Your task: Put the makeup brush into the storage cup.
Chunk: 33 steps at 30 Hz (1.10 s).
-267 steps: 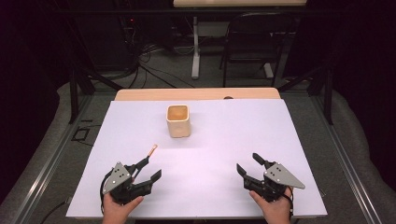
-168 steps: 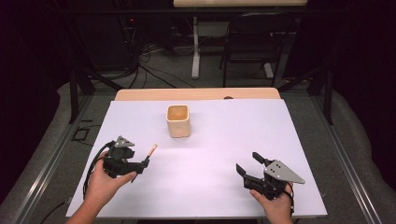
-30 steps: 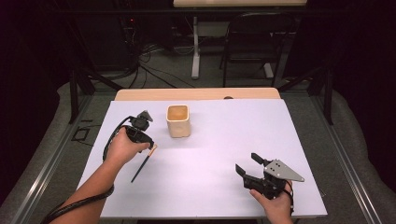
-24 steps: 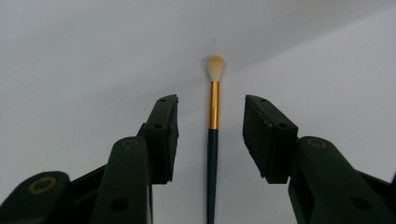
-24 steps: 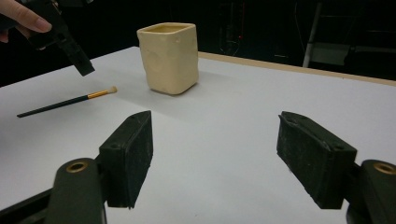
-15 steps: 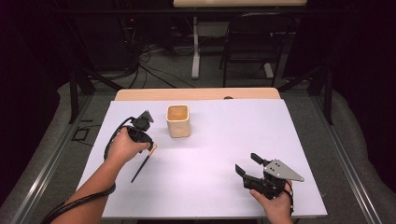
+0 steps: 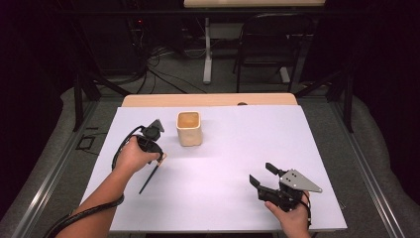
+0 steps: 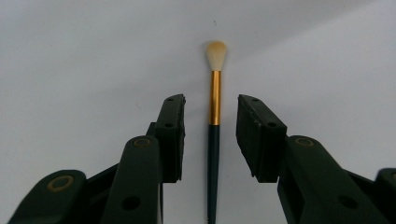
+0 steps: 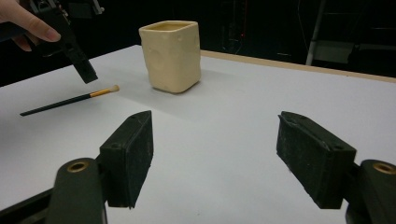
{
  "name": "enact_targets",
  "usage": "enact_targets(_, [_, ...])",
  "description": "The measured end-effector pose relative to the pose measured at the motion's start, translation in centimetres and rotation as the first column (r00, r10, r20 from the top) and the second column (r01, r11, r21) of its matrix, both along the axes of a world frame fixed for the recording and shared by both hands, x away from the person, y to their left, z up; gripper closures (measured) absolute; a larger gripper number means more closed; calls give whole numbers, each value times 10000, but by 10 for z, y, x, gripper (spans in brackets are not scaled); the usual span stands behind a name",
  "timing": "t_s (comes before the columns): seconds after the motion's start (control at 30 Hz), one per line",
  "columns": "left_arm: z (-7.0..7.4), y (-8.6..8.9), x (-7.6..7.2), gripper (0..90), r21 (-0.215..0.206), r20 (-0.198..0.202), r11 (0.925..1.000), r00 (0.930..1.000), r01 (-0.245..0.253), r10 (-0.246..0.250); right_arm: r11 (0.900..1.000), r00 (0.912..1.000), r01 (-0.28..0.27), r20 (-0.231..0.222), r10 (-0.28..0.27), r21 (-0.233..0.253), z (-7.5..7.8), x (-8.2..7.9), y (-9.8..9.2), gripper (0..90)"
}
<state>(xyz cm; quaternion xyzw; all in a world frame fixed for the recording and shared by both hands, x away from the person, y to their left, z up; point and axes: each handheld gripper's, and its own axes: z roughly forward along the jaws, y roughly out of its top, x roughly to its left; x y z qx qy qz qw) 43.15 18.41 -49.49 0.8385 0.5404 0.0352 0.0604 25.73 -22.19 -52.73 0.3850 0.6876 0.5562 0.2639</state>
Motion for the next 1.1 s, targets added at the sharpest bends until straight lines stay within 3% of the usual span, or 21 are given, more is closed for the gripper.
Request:
enact_targets(0.03, [-1,0,0,629,19,-45,10000,10000,12,-12,10000,10000,-1,-22,1,-1,0,0,0,270])
enact_targets(0.07, [-1,0,0,633,23,-64,10000,10000,43,-43,9998,9997,52,233,-57,212,-1,2,2,271])
enact_targets(0.17, [-3,-1,0,649,53,-93,10000,9999,50,-50,9999,10000,-18,2,18,146,-1,1,1,271])
enact_targets(0.6, [-6,-6,2,689,233,-214,9995,9995,220,-215,10000,10000,-19,-70,19,29,0,1,-1,272])
enact_targets(1.1, [-14,-8,4,749,374,-613,9990,9979,235,-212,9999,9999,-57,-94,58,127,-1,1,-1,273])
